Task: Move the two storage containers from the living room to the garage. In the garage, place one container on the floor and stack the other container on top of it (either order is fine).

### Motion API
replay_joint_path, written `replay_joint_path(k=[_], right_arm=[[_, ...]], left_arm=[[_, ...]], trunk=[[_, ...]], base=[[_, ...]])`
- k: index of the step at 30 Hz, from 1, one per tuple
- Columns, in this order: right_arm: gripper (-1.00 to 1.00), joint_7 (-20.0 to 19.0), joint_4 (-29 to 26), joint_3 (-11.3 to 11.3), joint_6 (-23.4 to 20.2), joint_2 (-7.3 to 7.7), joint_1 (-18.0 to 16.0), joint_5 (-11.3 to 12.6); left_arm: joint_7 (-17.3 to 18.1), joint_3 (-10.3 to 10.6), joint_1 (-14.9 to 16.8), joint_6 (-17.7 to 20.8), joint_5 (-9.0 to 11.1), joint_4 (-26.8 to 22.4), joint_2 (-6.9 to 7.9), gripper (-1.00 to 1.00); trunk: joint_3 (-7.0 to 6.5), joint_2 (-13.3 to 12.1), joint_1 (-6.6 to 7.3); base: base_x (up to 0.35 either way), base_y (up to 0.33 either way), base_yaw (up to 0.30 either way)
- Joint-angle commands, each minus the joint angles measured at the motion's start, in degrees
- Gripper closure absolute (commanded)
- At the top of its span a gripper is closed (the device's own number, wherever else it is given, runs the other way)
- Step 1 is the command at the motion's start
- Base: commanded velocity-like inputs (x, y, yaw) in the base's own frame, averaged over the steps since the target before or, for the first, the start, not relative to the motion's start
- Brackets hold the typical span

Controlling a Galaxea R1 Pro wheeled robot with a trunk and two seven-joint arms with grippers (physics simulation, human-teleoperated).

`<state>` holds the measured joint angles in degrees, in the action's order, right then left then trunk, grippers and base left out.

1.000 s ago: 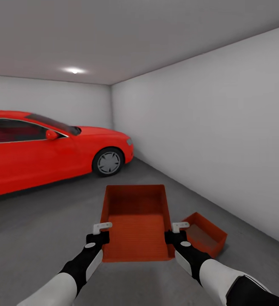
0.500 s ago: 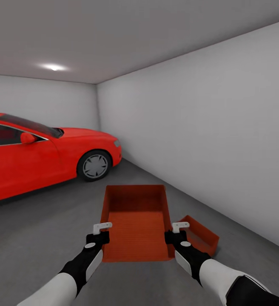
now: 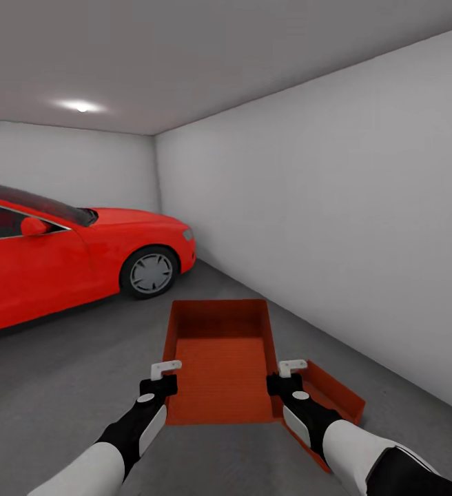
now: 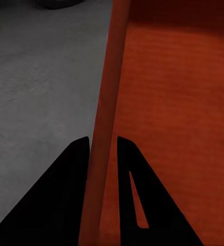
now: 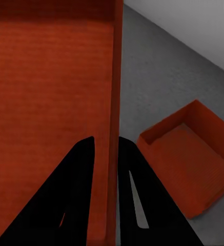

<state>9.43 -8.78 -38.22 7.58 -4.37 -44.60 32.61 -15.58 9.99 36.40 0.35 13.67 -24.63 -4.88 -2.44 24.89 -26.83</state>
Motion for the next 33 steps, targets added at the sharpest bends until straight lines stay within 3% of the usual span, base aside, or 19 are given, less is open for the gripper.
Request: replay_joint_path(k=[1,28,33], right_arm=[[1.00,0.15,0.24,3.37,0.42,-0.16,-0.05,1.58],[1.00,0.15,0.17,3.59,0.61,-0.04,-0.05,1.49],[1.00,0.17,0.09,3.60,0.60,-0.10,-0.05,1.53]], left_arm=[[-0.85,-0.24,-0.01,0.01,-0.83,-0.24,-0.04,1.00],[-0.82,-0.28,-0.01,0.05,-0.80,-0.29,-0.04,1.00],[-0.78,-0.24,-0.01,0.00,-0.76,-0.37,-0.04,1.00]], trunk=[[0.01,0.04,-0.05],[0.01,0.04,-0.05],[0.01,0.04,-0.05]], base=[[0.320,0.000,0.000],[0.321,0.000,0.000],[0.321,0.000,-0.168]])
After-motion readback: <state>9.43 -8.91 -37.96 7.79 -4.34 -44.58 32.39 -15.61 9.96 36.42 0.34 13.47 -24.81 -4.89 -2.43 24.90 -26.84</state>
